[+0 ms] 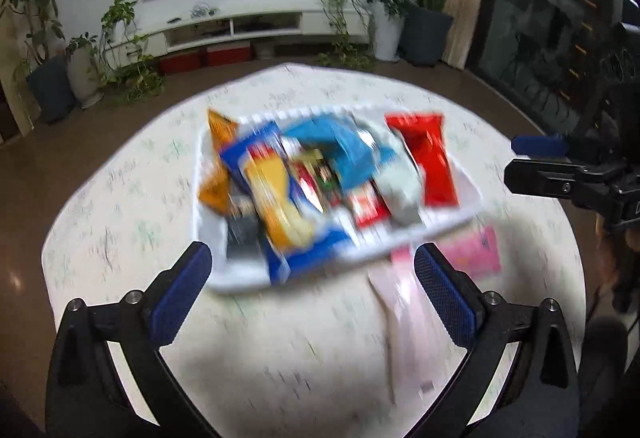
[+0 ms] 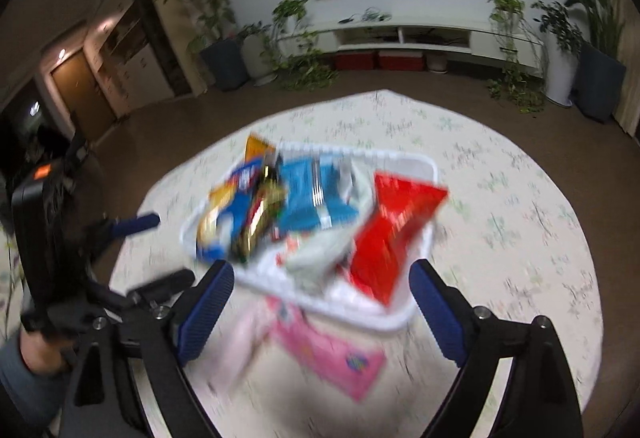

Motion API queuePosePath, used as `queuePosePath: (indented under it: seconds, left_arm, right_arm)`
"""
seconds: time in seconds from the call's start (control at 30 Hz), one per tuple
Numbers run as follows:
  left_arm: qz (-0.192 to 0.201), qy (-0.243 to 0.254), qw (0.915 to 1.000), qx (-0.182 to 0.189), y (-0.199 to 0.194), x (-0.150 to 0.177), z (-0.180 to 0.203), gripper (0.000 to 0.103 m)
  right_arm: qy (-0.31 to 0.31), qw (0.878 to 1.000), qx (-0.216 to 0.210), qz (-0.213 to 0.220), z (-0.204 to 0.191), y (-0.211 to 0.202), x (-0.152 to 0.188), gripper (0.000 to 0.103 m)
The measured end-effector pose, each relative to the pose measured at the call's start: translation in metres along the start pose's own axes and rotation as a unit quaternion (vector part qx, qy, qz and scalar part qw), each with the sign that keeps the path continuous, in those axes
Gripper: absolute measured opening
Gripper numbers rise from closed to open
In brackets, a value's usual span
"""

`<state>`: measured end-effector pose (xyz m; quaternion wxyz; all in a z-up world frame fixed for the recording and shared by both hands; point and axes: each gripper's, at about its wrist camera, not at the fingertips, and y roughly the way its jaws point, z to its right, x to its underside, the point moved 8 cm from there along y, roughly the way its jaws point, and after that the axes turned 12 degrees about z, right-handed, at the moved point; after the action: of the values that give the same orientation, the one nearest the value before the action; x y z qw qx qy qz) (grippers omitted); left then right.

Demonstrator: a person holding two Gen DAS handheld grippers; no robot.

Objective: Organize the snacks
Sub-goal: 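Open both grippers and withdraw them from the tray, then grasp the clear-pink bar with the left gripper while the right gripper grasps the pink wafer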

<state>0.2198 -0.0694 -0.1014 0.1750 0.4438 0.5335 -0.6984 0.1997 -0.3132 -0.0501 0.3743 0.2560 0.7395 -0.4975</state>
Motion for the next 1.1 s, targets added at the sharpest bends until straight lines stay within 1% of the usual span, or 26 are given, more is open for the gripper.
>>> queuePosePath:
  seconds: [0.03,0.1,0.17,0.3,0.4,0.57,0.6,0.63,0.77,0.87,0.9,0.93,1.1]
  left_arm:
    - [-0.014,0.000,0.9999,0.003,-0.001,0.010,0.005,0.103]
    - [-0.050,-0.005,0.9987,-0.006,0.001,0.032,0.013,0.103]
    - [-0.076,-0.012,0.9971,0.000,0.004,0.050,0.025,0.103]
    - [-0.087,0.001,0.9962,-0.001,0.008,0.060,0.043,0.102]
    - [-0.092,0.016,0.9956,-0.009,0.014,0.061,0.052,0.101]
    - [-0.113,0.021,0.9933,-0.009,0.027,0.064,0.060,0.082]
    - [-0.119,0.021,0.9927,-0.008,0.030,0.065,0.061,0.076]
    - [-0.125,0.020,0.9920,-0.007,0.033,0.067,0.062,0.073]
    - [-0.124,0.026,0.9919,-0.008,0.041,0.065,0.064,0.071]
    - [-0.124,0.028,0.9919,-0.002,0.046,0.060,0.066,0.059]
    - [-0.123,0.029,0.9919,-0.001,0.047,0.058,0.066,0.054]
    - [-0.123,0.030,0.9919,0.001,0.046,0.057,0.066,0.051]
    - [-0.122,0.034,0.9919,0.008,0.044,0.058,0.066,0.045]
  right_arm:
    - [-0.017,1.000,0.002,-0.008,0.001,-0.006,0.011,0.091]
    - [-0.042,0.999,0.013,-0.024,0.004,-0.014,0.028,0.091]
    - [-0.057,0.998,0.017,-0.036,0.003,-0.021,0.043,0.091]
    - [-0.071,0.996,0.016,-0.044,0.001,-0.035,0.067,0.091]
    - [-0.065,0.997,0.013,-0.045,0.000,-0.040,0.074,0.089]
    - [-0.056,0.998,0.007,-0.041,-0.001,-0.043,0.078,0.087]
    - [-0.055,0.998,0.008,-0.040,0.000,-0.044,0.079,0.087]
    - [-0.053,0.998,0.008,-0.040,0.000,-0.044,0.079,0.087]
    - [-0.049,0.998,0.003,-0.040,0.002,-0.043,0.080,0.086]
    - [-0.052,0.998,-0.001,-0.043,0.002,-0.041,0.082,0.085]
    - [-0.053,0.998,-0.003,-0.044,0.002,-0.041,0.082,0.085]
    - [-0.054,0.998,-0.004,-0.045,0.002,-0.040,0.082,0.085]
    - [-0.056,0.997,-0.007,-0.053,0.002,-0.035,0.083,0.085]
